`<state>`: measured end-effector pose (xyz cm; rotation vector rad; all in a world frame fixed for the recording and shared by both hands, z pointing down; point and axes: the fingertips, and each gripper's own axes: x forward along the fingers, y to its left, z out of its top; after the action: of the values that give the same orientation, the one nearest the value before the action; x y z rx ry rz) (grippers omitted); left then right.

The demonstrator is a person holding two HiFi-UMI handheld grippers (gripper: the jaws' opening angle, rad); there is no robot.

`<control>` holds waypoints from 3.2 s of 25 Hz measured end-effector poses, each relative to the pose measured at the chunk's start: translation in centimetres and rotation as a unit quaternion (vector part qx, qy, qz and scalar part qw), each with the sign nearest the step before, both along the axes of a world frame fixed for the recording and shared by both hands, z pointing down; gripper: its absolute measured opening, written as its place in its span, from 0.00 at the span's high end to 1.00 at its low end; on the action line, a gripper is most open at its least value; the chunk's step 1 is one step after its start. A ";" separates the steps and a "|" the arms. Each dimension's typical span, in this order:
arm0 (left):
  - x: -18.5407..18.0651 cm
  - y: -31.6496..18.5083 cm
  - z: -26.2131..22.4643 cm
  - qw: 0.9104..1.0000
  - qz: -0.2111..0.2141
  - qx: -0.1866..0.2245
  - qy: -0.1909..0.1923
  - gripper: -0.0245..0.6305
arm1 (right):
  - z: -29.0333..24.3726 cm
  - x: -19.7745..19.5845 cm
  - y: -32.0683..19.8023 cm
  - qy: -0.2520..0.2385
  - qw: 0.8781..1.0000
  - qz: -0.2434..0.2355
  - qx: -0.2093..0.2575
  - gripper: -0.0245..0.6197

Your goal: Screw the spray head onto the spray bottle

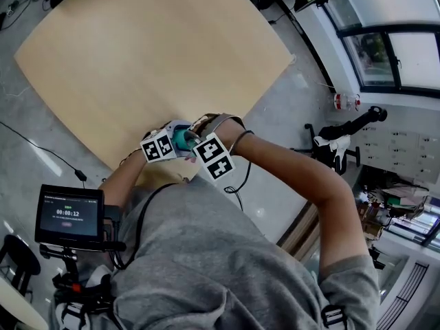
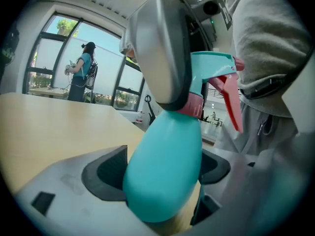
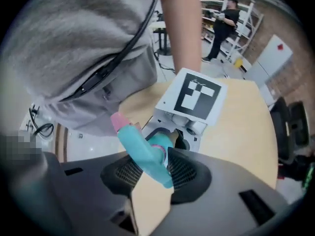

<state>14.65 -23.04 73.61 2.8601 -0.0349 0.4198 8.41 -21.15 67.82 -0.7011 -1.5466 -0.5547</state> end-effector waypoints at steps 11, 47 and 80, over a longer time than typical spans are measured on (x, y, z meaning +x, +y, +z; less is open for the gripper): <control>0.4 -0.3 2.0 0.988 -0.066 0.116 -0.072 0.38 | -0.1 -1.2 -1.1 -0.017 0.973 0.230 0.003 0.74; -17.5 3.2 -26.9 0.943 -0.288 0.152 0.061 0.96 | -23.7 1.5 0.3 -0.476 0.632 0.612 0.004 0.83; -10.0 27.9 -39.9 0.887 -0.368 0.263 0.089 0.96 | -36.1 9.8 27.1 -0.671 0.529 0.518 0.035 0.95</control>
<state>4.61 4.89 33.69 3.0496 -1.3341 -0.0279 18.23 5.92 31.69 1.1584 -2.8866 -0.1005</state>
